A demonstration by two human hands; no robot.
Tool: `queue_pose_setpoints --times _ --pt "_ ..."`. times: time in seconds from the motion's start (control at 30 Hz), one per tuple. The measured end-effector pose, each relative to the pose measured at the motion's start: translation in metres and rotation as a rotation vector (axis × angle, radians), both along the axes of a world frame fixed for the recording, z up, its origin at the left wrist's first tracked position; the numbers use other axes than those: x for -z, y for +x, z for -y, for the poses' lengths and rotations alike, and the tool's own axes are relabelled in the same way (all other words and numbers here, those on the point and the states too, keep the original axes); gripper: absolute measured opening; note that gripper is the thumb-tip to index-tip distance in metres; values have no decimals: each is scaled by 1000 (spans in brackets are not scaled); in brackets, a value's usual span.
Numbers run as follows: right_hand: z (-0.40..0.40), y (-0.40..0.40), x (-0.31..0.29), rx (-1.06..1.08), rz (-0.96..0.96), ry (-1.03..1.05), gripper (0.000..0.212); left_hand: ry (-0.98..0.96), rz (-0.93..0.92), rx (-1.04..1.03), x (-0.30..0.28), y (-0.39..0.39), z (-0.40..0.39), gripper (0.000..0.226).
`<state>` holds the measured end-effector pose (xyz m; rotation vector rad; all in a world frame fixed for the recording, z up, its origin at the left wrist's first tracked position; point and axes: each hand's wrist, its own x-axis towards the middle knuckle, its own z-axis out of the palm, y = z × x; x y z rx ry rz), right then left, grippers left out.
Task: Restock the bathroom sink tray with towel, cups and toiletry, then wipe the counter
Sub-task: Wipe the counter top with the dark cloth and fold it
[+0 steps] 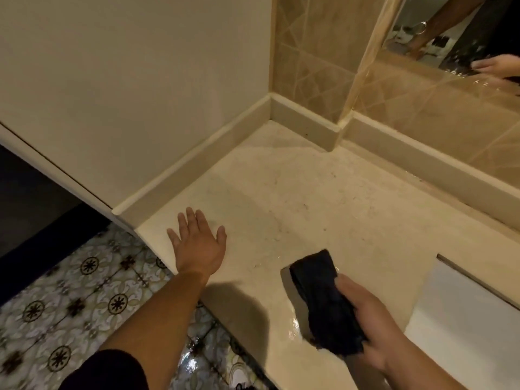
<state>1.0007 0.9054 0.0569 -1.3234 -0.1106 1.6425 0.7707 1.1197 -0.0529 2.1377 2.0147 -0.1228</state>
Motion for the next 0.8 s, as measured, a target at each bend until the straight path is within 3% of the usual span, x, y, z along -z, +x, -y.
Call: queue_pose_setpoints --times 0.1,0.2,0.3,0.43,0.5,0.63,0.8 --pt "-68 54 -13 43 357 58 23 -10 -20 3 -1 0 -2 77" --pt "-149 103 6 -15 894 101 22 -5 -18 7 3 -1 -4 77" --pt "-212 126 41 -220 1387 202 29 90 14 18 9 -1 -1 78" --pt "-253 126 92 -651 1817 345 43 134 29 12 8 1 -2 82" --pt "-261 127 101 -761 1918 355 53 97 5 -2 6 2 -3 86" --pt "-258 121 100 -853 1973 345 50 58 -20 8 5 1 -3 82" --pt "-186 44 98 -925 1836 564 52 87 17 7 6 1 -1 78"
